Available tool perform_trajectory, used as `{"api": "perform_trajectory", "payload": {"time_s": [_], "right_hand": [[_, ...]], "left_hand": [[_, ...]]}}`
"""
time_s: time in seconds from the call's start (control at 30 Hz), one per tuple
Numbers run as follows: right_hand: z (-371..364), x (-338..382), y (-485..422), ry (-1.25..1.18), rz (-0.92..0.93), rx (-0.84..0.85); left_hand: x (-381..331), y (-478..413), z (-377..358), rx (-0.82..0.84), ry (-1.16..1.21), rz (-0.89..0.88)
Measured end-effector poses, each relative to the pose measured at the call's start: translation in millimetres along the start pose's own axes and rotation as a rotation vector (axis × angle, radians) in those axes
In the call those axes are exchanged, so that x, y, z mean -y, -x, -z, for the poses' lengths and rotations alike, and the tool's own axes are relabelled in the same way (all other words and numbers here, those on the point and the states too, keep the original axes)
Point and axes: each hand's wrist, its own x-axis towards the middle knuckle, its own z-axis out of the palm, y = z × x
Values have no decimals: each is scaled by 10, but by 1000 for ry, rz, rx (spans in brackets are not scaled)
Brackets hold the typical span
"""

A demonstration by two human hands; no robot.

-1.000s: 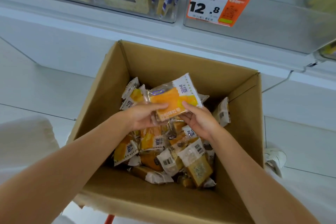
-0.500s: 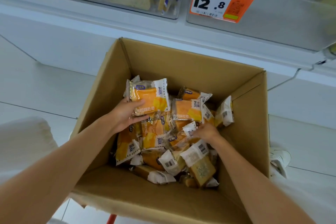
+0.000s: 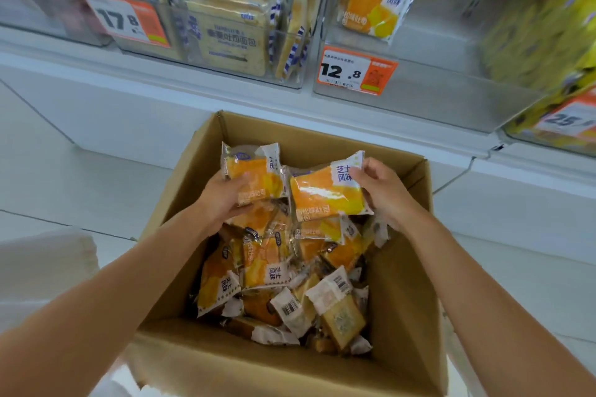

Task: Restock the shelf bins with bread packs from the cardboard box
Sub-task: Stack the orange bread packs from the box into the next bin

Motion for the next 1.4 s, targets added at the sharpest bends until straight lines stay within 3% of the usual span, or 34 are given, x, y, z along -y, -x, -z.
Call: {"api": "perform_trajectory", "payload": {"time_s": [0.17,0.27,0.4,0.5,0.57,0.67,0.77,0.9,1.0,1.1,1.2,1.4], "right_hand": [[-117,258,173,-328,-110,44],[-165,476,294,-249,-72,12],[95,843,406,-349,-45,174],[349,1135,410,-370,-1,165],[561,1335,290,-396,42,86],[948,1590,-49,-458,57,-71],[1216,1767,-492,-500,-8,-113],[1375,1957,-999,-208,-33,-40],[1353,2000,-1343,-220,-18,-48],[1294,1818,-1759,-232,74,-168],[1268,1695,-2019,-8,121,-274],[1072,1707,-2242,-33,99,-214]], "left_hand": [[-311,382,-290,367,-95,13],[-496,568,-521,380,-162,-72],[-918,785,-768,450,-131,-133],[-1412,873,-959,527,-340,-231],[-1758,818,-1094,397,-517,-426],[-2194,486,-1230,-76,-728,-899],[-2467,74,-1318,-307,-925,-1060],[-2556,-384,-1358,-351,-1023,-1139],[-2505,-564,-1317,-333,-796,-1161],[-2463,-623,-1314,-257,-667,-1157],[-2453,-640,-1329,-250,-641,-1138],[-2408,-622,-1339,-284,-626,-1128]]}}
